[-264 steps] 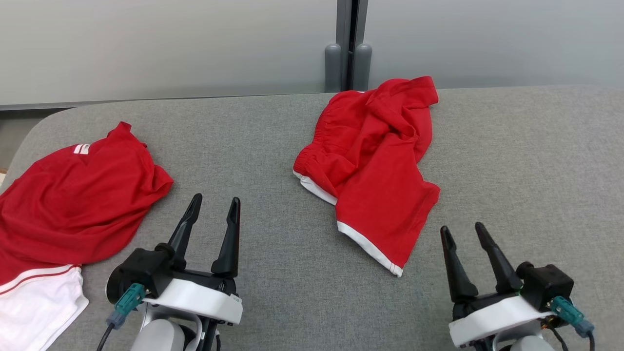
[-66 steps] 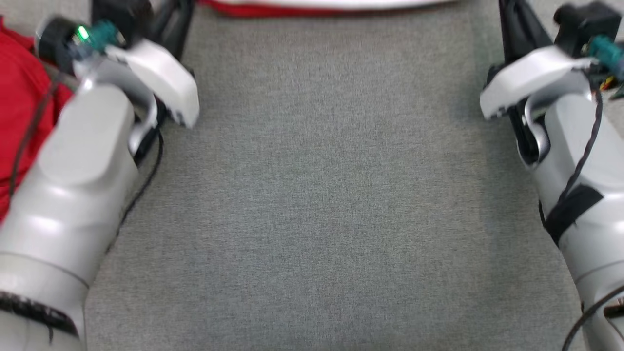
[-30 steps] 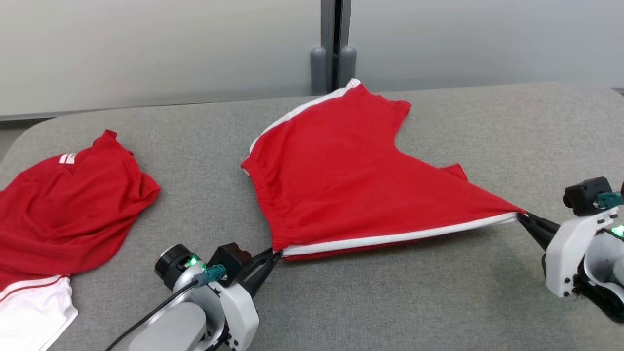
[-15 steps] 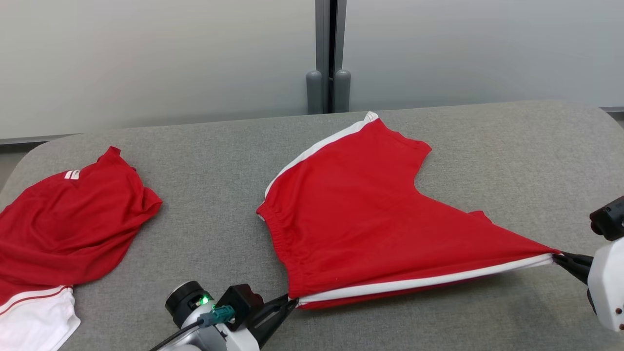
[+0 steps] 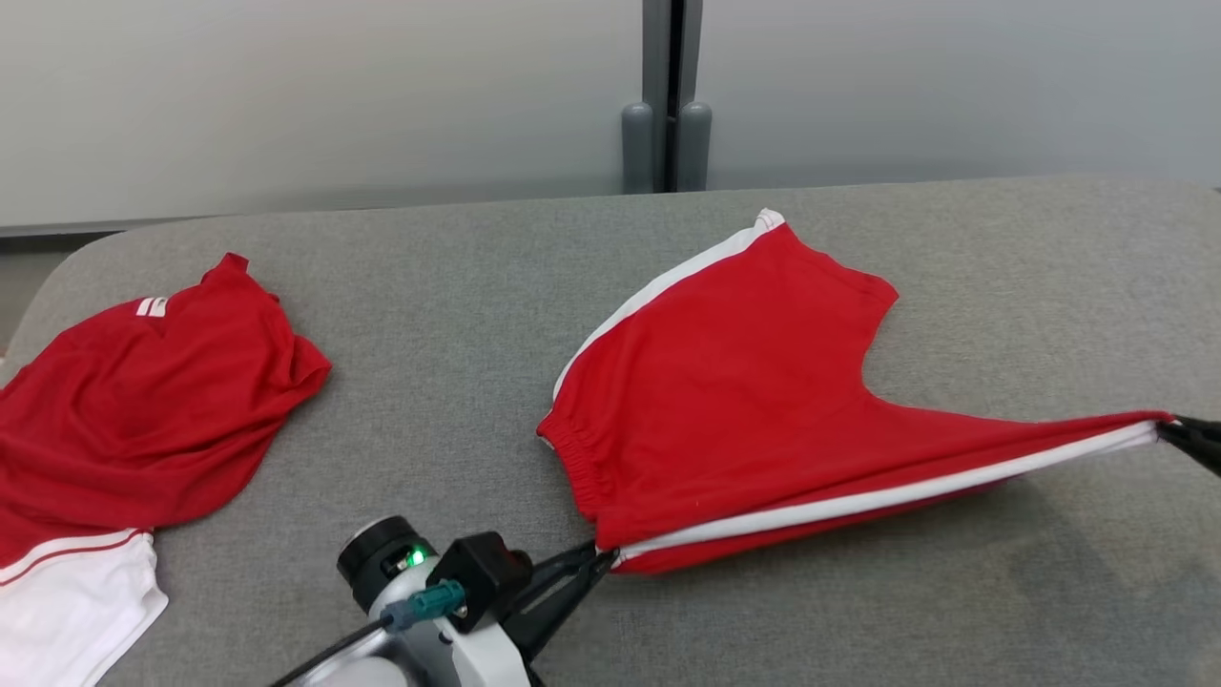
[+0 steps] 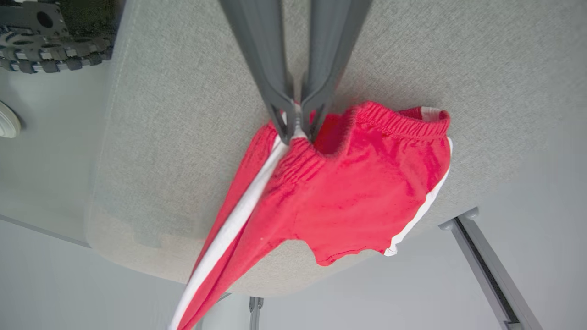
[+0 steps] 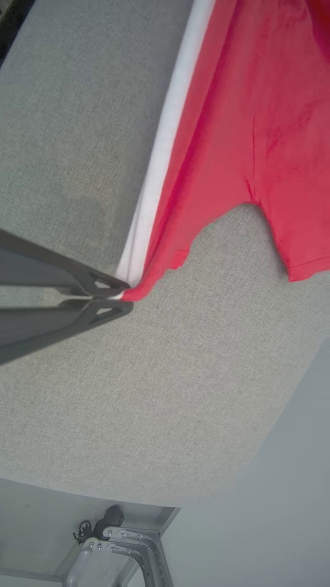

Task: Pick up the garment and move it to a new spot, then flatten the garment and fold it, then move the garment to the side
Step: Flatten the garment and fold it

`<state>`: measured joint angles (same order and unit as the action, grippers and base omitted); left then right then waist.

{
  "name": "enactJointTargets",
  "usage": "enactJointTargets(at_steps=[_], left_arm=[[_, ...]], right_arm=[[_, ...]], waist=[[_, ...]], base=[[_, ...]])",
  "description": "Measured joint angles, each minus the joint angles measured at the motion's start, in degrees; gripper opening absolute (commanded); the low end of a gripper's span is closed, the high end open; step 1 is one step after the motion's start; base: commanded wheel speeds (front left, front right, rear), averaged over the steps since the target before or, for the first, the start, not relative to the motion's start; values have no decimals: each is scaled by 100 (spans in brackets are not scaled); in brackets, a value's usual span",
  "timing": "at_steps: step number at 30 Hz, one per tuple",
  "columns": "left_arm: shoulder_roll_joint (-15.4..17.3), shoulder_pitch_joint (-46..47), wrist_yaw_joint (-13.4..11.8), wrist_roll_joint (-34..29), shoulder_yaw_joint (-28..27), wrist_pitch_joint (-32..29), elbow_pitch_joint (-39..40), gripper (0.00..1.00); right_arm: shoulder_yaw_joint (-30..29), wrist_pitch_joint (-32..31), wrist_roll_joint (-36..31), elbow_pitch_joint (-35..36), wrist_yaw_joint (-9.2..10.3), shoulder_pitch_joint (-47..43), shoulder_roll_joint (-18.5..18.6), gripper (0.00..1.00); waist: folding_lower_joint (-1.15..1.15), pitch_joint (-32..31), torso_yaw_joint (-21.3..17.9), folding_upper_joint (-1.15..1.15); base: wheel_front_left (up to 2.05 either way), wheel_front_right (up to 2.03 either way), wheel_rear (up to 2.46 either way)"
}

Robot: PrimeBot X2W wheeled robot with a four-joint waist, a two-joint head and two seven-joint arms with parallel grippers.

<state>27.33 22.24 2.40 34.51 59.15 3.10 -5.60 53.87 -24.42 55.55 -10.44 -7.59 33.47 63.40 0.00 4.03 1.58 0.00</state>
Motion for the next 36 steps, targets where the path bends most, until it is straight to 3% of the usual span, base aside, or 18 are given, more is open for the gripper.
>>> enactJointTargets(at_steps=[6,14,24,36], left_arm=[[-123,369,-44,66,-227,80,86,0],[-475,1011,111,36,-354,254,-185,0],[-1033,1894,360,3,-276,415,-951,0],[-1537,2583,468,155,-101,788,-1836,0]], right_arm=[[-359,-226,-436,194,0,424,102,0],[-388,-571,-1117,243,1,1312,30,0],[47,-904,-1448,-166,2,2582,-135,0],[706,-938,-1505,-806,2,3865,-332,0]], waist=[[0,298,277,0],[0,834,710,0],[0,1568,1253,0],[0,2284,1826,0]], base=[[0,0,0],[0,0,0],[0,0,0],[0,0,0]])
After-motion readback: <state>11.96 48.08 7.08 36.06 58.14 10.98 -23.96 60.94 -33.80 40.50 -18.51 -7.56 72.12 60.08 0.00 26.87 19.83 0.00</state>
